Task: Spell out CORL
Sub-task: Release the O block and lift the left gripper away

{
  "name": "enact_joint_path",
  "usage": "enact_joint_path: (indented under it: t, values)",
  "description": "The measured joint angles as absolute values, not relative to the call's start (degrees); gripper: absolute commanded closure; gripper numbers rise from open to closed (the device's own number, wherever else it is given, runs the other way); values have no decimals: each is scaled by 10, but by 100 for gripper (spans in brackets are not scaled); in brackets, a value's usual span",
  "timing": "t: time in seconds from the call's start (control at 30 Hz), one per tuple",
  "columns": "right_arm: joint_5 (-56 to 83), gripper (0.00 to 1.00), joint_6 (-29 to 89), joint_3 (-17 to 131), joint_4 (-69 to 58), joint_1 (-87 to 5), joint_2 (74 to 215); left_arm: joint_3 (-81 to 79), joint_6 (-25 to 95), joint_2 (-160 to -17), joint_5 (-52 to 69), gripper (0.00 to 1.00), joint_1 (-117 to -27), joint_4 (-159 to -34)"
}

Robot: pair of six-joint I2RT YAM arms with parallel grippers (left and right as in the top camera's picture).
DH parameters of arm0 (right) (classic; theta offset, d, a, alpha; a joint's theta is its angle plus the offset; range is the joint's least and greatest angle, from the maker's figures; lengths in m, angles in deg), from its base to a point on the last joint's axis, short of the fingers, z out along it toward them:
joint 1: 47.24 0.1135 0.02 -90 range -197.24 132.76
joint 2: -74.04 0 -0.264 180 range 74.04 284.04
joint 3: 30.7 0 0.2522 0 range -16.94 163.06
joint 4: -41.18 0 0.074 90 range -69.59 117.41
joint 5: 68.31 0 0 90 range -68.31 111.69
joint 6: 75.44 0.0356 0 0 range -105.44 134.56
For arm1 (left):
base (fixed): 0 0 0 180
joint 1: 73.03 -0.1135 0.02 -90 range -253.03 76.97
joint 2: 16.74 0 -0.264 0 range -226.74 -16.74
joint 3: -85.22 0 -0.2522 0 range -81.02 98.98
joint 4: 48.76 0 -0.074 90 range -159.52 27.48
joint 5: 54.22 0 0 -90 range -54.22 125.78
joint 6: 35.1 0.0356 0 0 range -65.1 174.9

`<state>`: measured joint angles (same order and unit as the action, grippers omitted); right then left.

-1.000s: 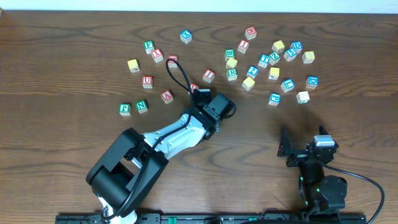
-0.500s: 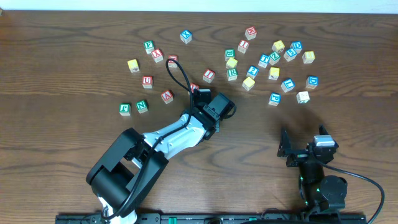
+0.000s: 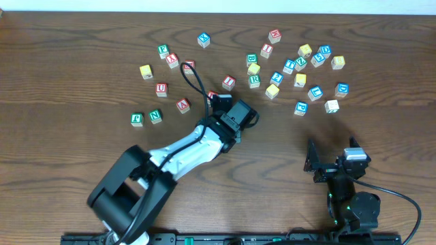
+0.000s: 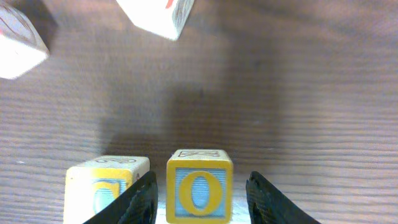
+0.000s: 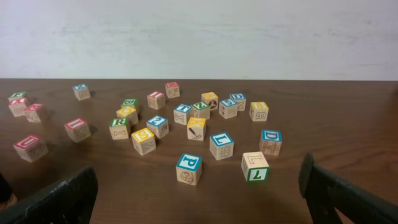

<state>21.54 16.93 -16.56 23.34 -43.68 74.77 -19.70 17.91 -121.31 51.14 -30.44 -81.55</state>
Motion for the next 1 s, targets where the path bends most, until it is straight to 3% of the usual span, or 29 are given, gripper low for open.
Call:
enact_joint_path:
  t: [0.33, 0.6, 0.67, 1.0]
  values:
    - [215, 1, 169, -166, 233, -437, 748, -197, 231, -1089, 516, 53, -304, -802]
    - [215, 1, 169, -166, 233, -437, 748, -197, 330, -1021, 535, 35, -309, -802]
    - [215, 1, 169, -166, 234, -437, 748, -197, 348, -1011, 537, 34, -322, -805]
    - [216, 1, 169, -166, 233, -437, 748, -197, 444, -939, 412, 33, -542, -893]
